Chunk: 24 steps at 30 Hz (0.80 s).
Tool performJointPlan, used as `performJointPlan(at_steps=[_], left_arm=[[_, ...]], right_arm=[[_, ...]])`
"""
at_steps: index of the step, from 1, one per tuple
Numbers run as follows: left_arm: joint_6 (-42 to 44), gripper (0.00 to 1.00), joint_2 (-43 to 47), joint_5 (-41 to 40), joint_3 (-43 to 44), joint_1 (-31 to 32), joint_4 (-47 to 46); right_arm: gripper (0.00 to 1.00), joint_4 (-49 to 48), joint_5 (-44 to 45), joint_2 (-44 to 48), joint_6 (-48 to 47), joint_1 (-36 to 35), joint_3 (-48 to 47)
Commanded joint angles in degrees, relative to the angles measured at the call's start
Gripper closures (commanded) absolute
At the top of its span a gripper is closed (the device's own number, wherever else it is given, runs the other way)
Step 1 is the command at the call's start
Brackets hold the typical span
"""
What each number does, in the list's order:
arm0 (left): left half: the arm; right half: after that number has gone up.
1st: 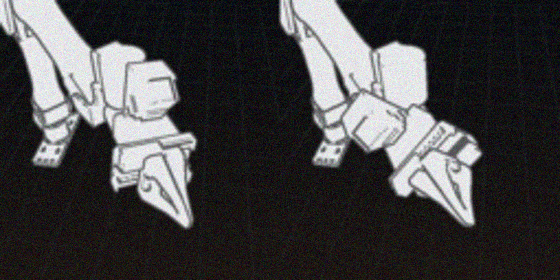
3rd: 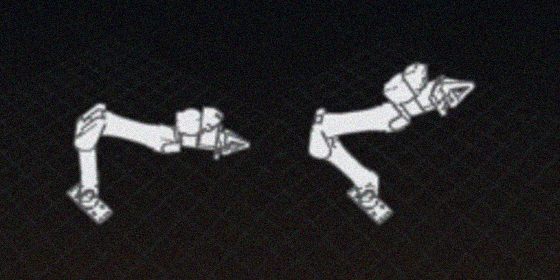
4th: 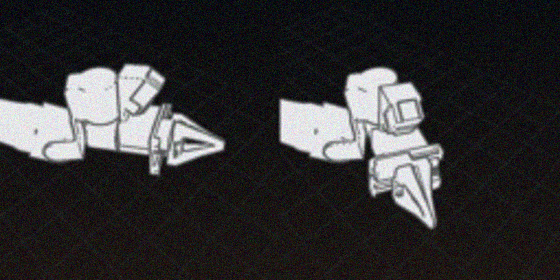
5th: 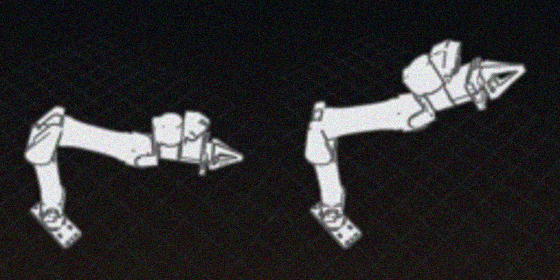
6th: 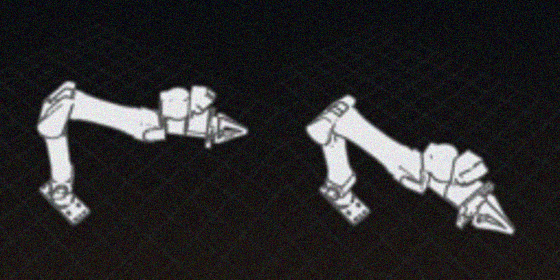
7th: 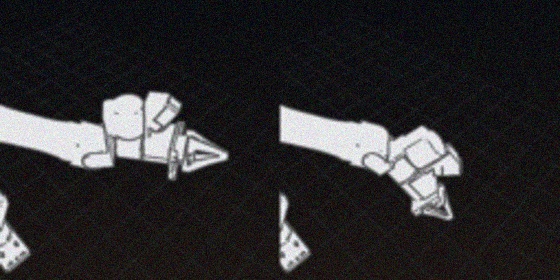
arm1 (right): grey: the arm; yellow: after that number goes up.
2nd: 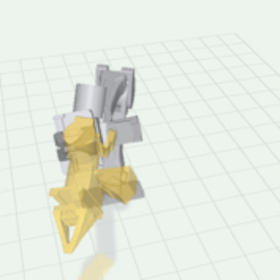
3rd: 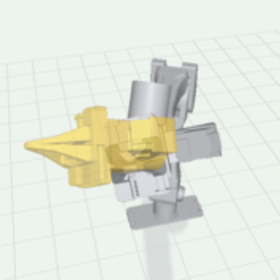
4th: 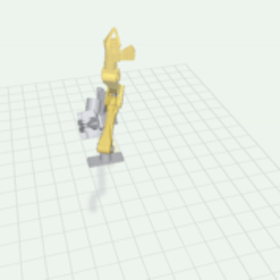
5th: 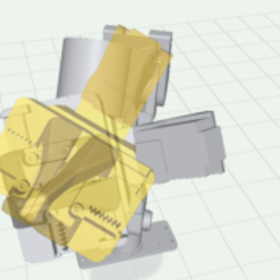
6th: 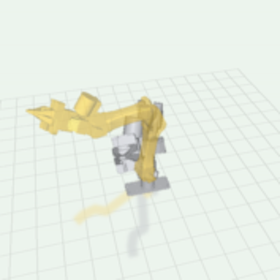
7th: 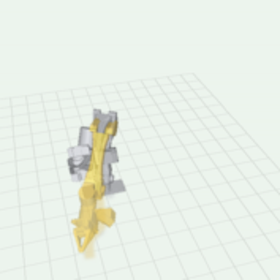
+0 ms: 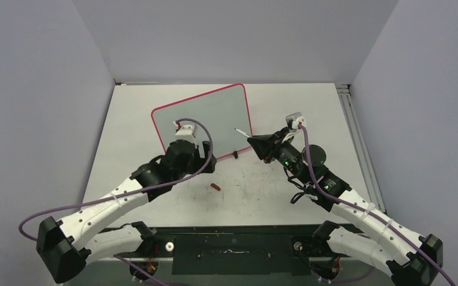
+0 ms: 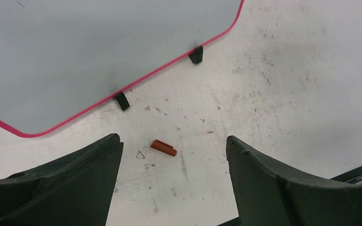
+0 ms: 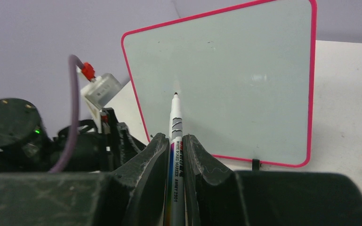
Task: Write a sentence on the whiteboard
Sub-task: Move the whiteboard to the center of the board, then write a sentence on the whiteboard.
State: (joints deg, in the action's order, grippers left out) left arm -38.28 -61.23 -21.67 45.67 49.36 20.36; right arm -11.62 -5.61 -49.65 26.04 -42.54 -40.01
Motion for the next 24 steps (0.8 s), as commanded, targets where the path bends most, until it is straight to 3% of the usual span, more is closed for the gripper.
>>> performJointPlan(at_steps=[1, 8, 14, 18, 22, 24], left_arm=[[11.86, 0.21, 4.87, 14.77, 8.05, -11.12, 11.89], [23.00, 0.19, 6.74, 28.04, 13.37, -33.13, 13.00], [23.64, 0.18, 6.02, 54.25, 7.54, -51.93, -3.15], [24.33, 0.19, 3.33, 66.59, 2.95, -58.84, -12.11], [21.27, 0.20, 2.88, 71.33, 0.91, -60.78, -18.64], [22.48, 0.20, 1.78, 72.04, 1.09, -61.09, -17.25]], right_arm=[[0.95, -0.09, 2.05, 1.16, -1.36, -0.74, -3.14], [0.95, -0.83, 2.88, -1.91, -1.19, -2.64, -3.88], [0.95, -2.15, 7.22, -9.54, -4.10, -8.38, -7.41], [0.95, -6.36, 6.15, -16.58, -5.52, -9.88, -10.13], [0.95, -11.53, 1.76, -23.74, -5.65, -10.57, -13.48], [0.95, -13.27, 0.54, -26.35, -5.94, -11.00, -15.16]])
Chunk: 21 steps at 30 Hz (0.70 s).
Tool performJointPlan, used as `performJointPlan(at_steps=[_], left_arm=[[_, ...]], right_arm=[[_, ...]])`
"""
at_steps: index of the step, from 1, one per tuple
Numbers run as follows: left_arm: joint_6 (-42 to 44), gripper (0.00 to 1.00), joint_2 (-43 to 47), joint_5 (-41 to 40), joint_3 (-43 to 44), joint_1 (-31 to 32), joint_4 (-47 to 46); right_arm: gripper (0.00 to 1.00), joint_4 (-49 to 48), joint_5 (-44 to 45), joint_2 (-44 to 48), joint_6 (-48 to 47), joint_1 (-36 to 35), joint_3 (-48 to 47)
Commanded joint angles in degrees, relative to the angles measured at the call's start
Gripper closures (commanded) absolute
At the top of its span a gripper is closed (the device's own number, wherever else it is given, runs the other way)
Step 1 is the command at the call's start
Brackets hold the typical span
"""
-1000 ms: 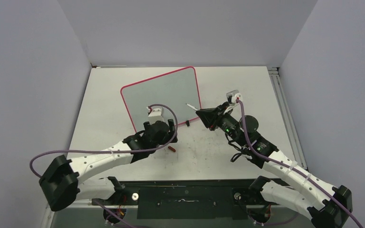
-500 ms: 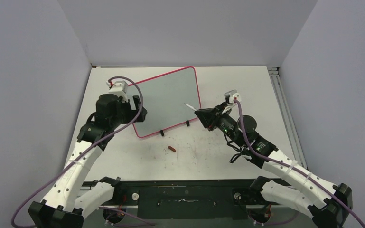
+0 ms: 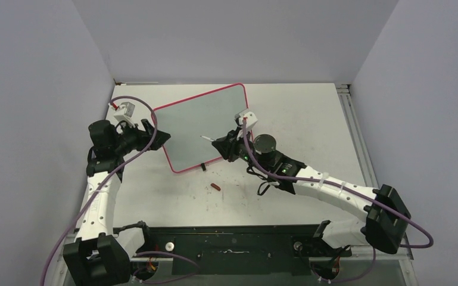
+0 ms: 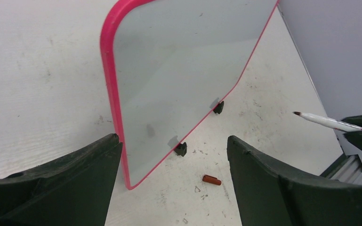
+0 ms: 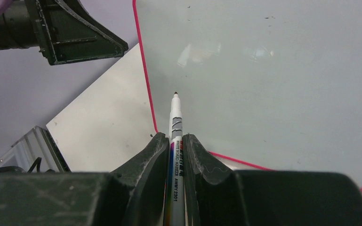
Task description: Write a sentence on the whiteboard
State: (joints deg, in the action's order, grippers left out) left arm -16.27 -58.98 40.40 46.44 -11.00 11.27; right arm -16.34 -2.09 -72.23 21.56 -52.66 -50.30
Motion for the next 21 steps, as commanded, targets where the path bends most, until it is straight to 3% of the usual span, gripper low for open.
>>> performJointPlan(at_steps=[1, 7, 13, 21], left_arm=[[1.70, 0.20, -1.32, 8.91, 0.73, -0.96, -6.40], [1.46, 0.36, -5.68, 6.37, 1.86, -2.63, -3.85], [0.09, 0.37, -5.90, 5.00, 0.90, -2.88, -5.05], [-1.21, 0.52, -9.05, 4.16, 1.66, -2.93, -4.69]], right_arm=[[0.95, -9.27, -3.42, -5.27, -1.70, -1.13, -5.67], [0.95, -12.67, -4.67, -12.62, -3.05, -2.43, -10.23], [0.95, -13.29, -3.69, -18.32, -4.39, -3.30, -14.46], [0.95, -14.47, -0.95, -24.77, -5.67, -4.43, -20.34]])
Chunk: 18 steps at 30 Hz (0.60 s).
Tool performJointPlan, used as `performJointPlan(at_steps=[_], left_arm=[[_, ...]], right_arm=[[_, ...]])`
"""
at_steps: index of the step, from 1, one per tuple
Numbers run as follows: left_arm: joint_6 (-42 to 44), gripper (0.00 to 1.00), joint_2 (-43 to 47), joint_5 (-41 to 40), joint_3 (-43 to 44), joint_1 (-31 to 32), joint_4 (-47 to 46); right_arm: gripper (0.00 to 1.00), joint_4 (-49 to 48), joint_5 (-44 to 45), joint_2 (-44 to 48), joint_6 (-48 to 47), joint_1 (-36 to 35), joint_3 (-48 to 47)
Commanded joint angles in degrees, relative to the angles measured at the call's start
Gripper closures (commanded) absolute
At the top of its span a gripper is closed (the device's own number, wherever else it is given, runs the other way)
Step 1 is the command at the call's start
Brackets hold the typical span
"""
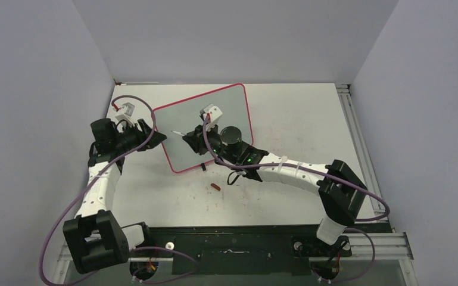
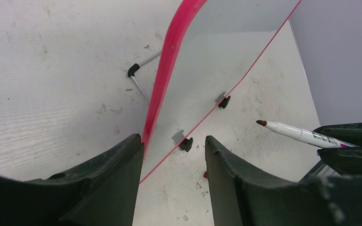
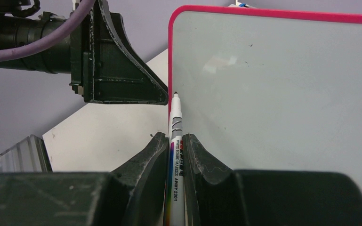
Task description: Write a sentence on the whiteboard
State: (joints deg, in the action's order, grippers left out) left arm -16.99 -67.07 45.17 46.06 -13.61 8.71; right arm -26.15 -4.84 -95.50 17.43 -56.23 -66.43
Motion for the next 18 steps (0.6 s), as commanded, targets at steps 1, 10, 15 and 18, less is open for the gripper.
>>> performJointPlan(at_steps=[1, 10, 15, 18], left_arm=[[-0.45, 0.52, -0.99, -0.95, 1.97, -0.36, -2.22], [-1.26, 0.61, -2.84, -1.89, 1.86, -0.35, -2.68], [-2.00, 0.67, -3.77, -1.26, 1.83, -0.28, -3.64], [-2.08, 0.70, -4.02, -1.31, 1.81, -0.28, -3.70]], right_arm=[[0.95, -4.77, 2.02, -2.40, -1.79, -1.02, -4.79], [0.95, -6.23, 4.25, -6.88, -3.32, -1.65, -8.72], [0.95, -7.78, 6.44, -8.30, -3.95, -1.85, -9.76], [0.95, -8.34, 6.66, -8.92, -4.08, -1.87, -10.40]])
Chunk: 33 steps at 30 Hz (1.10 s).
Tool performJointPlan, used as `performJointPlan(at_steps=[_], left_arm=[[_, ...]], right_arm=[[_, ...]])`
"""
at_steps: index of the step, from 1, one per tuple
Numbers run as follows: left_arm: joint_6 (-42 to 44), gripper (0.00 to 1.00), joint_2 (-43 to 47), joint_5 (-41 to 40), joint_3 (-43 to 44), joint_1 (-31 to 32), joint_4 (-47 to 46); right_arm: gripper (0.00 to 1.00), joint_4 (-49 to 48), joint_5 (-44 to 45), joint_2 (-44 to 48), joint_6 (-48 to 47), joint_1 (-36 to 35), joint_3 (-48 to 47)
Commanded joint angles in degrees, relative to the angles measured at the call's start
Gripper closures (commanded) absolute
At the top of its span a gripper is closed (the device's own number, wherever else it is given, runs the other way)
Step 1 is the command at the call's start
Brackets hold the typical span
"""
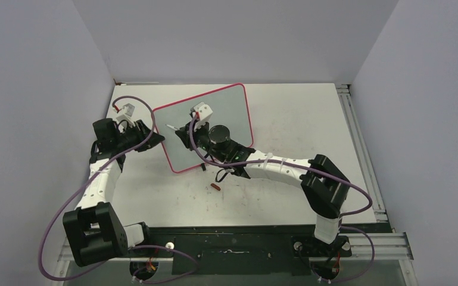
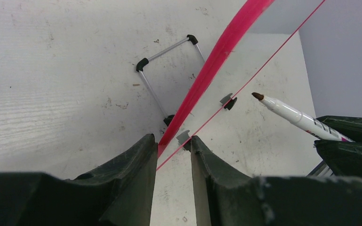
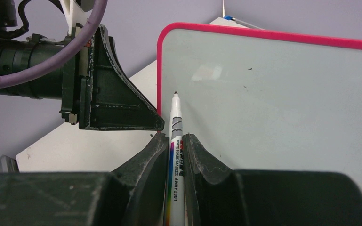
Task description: Write a sentence on the whiteboard
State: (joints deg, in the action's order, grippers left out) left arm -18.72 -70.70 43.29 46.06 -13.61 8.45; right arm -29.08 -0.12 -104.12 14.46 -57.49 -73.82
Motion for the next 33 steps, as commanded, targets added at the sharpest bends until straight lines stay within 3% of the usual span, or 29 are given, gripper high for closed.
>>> performJointPlan(at_steps=[1, 13, 33], left_arm=[[-0.35, 0.71, -0.41, 0.53, 1.83, -0.32, -3.44], [-0.18, 0.80, -0.89, 0.02, 1.62, -0.28, -3.51], [0.00, 0.84, -0.86, -0.48, 1.66, -0.19, -3.21]], right_arm=[[0.95, -5.55, 1.95, -0.56, -1.18, -0.56, -3.24], [0.95, -7.10, 1.74, -2.11, -1.85, -0.95, -4.74], [0.95, -5.64, 4.13, -5.54, -3.65, -2.00, -8.34]])
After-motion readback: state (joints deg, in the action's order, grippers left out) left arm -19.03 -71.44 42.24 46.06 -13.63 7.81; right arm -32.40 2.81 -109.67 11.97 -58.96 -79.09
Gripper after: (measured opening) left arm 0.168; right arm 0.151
